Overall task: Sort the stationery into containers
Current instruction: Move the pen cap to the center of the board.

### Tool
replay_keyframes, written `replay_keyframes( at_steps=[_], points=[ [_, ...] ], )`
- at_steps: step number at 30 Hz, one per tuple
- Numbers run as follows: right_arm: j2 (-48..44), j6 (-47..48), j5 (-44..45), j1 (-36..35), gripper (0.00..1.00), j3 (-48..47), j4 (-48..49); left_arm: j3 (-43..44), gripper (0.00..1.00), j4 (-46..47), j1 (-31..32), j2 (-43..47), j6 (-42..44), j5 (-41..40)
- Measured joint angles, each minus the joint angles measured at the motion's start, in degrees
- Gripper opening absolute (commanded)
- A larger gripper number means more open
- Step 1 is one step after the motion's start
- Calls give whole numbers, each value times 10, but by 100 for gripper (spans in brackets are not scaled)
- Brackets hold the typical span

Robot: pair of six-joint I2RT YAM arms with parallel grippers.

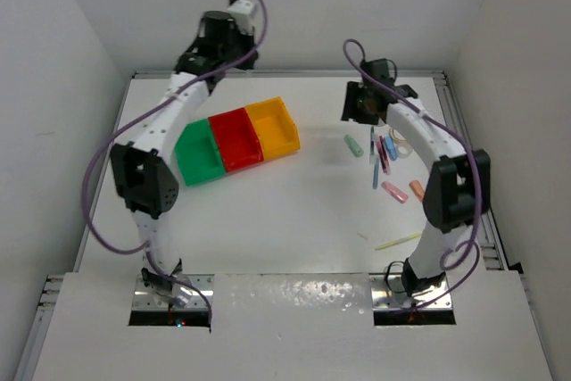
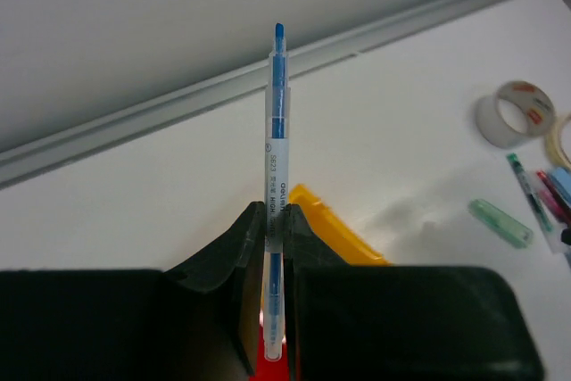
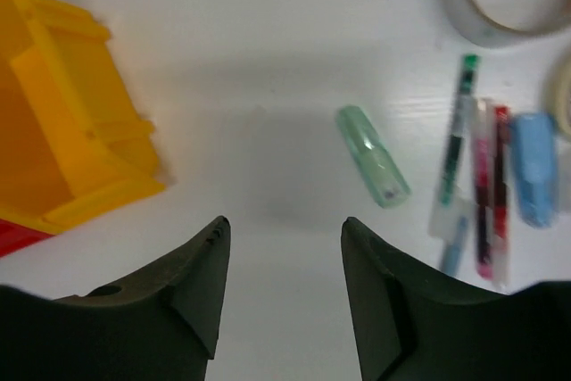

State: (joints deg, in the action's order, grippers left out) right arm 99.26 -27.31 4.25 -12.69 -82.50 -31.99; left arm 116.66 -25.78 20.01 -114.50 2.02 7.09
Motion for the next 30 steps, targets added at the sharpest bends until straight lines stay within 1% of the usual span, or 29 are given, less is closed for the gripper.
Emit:
replay_keyframes(
  at_steps=[3,6,8,12,16,22,26,28,30],
  points=[
    [90,-25,8,-38,58,-80,-3,-58,0,5,-55,74,0,-9],
    [175,-54,15,-65,59,-155,-10,-123,0,9,-96,112,0,-13],
    [215,-70,21,-75,59,-181,-10,-155,0,2,-110,114,0,-9],
    [266,-98,37,-85,52,-191,-18,-198,0,-23,-132,109,1,15],
    [301,-115,56,-92,48,-195,-30,-213,0,-22,-157,109,1,43],
    [319,-122,75,-100,44,-198,-32,-215,0,-5,-188,109,0,52],
    [332,-122,86,-100,37,-207,-32,-215,0,6,-191,109,-5,59],
    [338,-122,94,-100,37,-212,-31,-215,0,8,-191,109,-7,61],
    [339,-122,98,-99,34,-212,-33,-215,0,8,-191,108,-9,62]
  ],
)
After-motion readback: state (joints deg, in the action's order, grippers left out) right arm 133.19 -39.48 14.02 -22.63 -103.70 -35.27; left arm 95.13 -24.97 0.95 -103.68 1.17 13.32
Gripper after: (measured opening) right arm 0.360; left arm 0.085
